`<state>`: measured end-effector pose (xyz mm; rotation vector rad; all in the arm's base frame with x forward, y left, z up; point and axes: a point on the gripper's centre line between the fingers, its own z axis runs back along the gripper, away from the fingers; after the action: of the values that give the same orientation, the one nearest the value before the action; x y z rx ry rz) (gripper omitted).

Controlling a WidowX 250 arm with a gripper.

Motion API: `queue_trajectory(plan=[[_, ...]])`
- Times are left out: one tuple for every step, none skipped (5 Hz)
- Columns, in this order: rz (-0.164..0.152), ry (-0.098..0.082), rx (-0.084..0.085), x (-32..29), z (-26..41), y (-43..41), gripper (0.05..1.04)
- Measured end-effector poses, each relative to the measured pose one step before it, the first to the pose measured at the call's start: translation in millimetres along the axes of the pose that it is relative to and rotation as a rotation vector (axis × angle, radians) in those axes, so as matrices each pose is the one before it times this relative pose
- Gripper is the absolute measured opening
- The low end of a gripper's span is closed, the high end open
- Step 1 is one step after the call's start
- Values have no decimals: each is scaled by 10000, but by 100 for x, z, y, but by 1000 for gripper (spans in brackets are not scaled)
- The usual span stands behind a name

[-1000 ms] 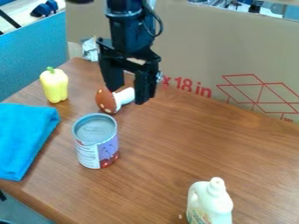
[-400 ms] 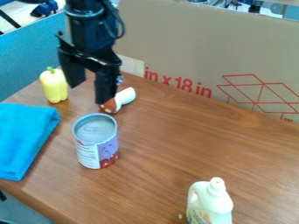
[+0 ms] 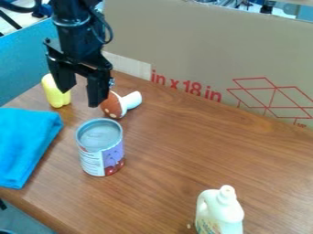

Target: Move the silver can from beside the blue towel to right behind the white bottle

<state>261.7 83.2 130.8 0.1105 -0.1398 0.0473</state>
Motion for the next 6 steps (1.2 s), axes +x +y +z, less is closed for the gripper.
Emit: queue_trajectory(plan=[[698,-329,248,678,-2153,207,1002],[420,197,-90,-66,-1757,-1282,1002],[-192,434,-63,-447,-563,-775,1002],[43,863,76,-1132,-475,-529,1002],[-280,88,-12,87,-69,-1250,1002],[-373,-300,-464,447,68,-2219,1002]])
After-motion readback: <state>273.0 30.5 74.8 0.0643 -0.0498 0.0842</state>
